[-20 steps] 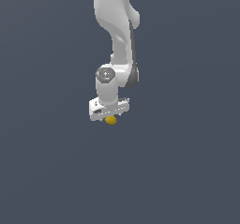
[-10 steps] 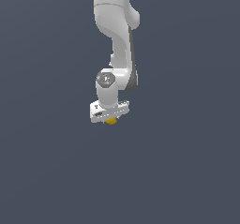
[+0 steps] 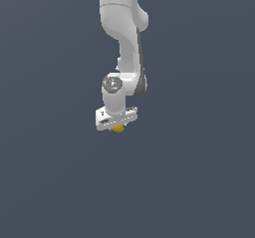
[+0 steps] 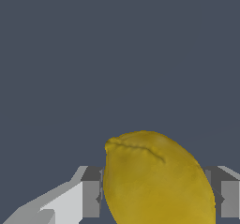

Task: Pick up the object and move it to a goal position.

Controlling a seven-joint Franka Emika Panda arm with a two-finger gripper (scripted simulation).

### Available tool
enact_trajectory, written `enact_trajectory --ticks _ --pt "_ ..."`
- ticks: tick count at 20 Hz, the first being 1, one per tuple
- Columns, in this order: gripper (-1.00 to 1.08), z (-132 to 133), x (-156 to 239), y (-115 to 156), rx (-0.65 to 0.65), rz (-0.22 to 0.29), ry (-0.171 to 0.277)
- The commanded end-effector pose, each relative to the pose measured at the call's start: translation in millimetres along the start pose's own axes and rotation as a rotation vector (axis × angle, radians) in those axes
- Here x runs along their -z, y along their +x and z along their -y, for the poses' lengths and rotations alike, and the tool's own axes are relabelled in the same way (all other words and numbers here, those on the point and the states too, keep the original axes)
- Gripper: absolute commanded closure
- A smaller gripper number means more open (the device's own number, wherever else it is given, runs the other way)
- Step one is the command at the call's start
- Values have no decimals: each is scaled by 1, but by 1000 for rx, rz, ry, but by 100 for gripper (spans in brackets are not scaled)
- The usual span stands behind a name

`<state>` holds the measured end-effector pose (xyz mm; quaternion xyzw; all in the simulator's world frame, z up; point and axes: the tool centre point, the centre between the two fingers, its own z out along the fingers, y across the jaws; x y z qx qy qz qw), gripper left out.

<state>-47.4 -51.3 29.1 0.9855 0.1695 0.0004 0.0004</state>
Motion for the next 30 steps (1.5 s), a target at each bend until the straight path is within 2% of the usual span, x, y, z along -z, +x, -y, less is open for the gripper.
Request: enact_trajectory --ticks 1,10,30 --pt "108 1 2 2 -2 -5 -3" --pt "108 13 29 30 -35 -75 -46" --pt "108 64 151 125 -170 -354 -224"
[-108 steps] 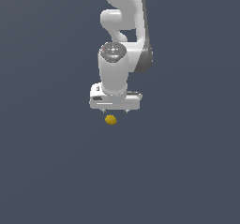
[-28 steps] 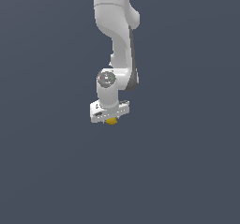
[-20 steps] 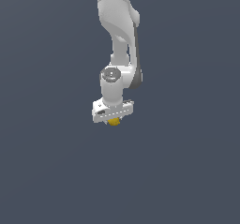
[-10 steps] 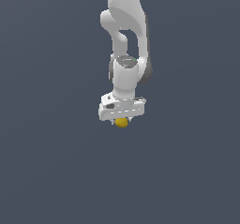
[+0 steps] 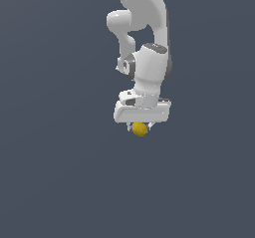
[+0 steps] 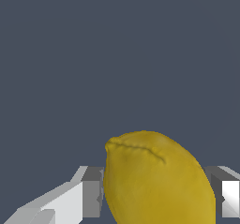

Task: Pick up the object and move it to a goal position.

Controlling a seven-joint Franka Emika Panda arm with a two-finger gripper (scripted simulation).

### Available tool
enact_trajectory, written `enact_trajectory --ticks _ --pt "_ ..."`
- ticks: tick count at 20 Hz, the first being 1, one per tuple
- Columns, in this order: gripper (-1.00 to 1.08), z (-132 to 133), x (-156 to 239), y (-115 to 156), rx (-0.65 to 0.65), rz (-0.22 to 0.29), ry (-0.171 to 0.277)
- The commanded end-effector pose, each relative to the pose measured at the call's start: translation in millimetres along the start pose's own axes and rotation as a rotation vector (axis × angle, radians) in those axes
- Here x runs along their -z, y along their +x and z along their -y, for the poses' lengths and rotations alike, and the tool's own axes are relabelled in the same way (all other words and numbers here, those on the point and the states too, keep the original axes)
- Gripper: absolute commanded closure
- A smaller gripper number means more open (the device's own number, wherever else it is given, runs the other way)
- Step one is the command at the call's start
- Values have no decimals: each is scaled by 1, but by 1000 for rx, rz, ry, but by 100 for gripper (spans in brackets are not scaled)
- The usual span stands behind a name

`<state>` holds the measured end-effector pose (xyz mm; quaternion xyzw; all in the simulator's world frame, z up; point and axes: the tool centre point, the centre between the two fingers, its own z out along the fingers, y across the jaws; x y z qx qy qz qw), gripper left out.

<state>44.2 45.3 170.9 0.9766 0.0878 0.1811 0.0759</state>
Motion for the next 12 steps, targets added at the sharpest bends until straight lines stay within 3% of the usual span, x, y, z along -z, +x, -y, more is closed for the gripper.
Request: enact_trajectory --ticks 1,12 --pt "108 5 13 13 -16 -33 -21" --pt "108 26 65 62 -77 -159 -107"
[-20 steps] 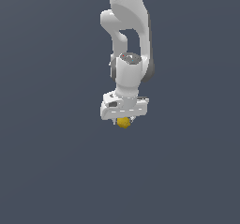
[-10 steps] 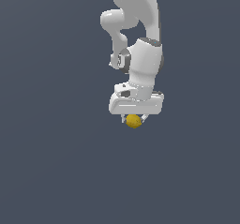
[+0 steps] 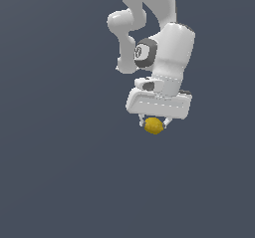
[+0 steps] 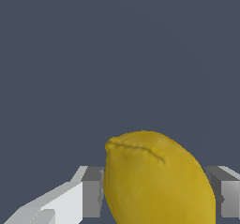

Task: Pick up the object and move it to a goal position.

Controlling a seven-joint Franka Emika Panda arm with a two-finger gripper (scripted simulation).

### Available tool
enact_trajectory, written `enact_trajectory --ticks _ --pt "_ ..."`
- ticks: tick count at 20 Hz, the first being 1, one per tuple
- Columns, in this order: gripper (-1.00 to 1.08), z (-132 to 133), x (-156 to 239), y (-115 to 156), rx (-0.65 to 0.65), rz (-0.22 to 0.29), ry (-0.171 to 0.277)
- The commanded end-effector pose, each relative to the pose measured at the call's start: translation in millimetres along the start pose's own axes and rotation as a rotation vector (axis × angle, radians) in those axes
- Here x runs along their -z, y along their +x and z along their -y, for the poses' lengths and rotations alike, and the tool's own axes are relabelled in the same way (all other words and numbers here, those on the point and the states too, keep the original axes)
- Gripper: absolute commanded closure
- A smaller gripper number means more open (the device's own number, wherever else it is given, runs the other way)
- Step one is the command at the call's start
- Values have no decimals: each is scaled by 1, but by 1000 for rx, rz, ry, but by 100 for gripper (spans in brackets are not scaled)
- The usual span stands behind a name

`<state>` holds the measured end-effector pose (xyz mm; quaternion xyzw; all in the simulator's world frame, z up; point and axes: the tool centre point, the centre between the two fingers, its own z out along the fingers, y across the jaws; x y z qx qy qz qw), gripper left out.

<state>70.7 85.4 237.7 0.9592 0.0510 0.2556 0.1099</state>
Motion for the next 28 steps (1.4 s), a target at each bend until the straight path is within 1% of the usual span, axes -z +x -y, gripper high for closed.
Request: enact_trajectory --ticks 1,14,28 --pt "108 4 12 12 -15 -30 -20" --pt "108 30 76 72 -90 -186 -130" --pt "108 69 168 137 -188 -388 -277"
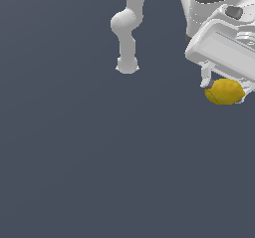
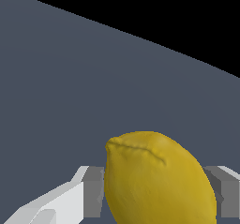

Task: Pick up the object and move it to a goal position.

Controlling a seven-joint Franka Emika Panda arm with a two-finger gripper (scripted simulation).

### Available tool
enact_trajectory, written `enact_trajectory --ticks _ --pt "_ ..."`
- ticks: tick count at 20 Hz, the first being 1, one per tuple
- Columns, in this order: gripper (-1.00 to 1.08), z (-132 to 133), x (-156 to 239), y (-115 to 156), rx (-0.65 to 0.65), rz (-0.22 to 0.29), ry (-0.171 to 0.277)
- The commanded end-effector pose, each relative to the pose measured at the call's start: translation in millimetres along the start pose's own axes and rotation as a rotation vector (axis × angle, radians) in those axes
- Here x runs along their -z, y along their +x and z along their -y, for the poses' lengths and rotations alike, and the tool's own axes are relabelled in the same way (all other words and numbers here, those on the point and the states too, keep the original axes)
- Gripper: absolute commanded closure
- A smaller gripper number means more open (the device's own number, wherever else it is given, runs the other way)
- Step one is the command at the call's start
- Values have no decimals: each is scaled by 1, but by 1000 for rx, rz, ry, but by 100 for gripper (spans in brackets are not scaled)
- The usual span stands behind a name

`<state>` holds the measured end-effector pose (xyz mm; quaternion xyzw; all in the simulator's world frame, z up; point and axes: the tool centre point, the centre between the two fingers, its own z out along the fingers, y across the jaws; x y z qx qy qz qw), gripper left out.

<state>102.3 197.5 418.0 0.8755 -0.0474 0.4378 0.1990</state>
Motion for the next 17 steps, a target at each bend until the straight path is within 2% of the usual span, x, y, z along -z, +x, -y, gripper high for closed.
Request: enact_trajectory --ticks 1,9,17 --pt "108 5 14 15 -18 -35 -25" --pt "108 19 44 45 -52 -108 -83" --pt "108 23 51 52 -57 -123 -97"
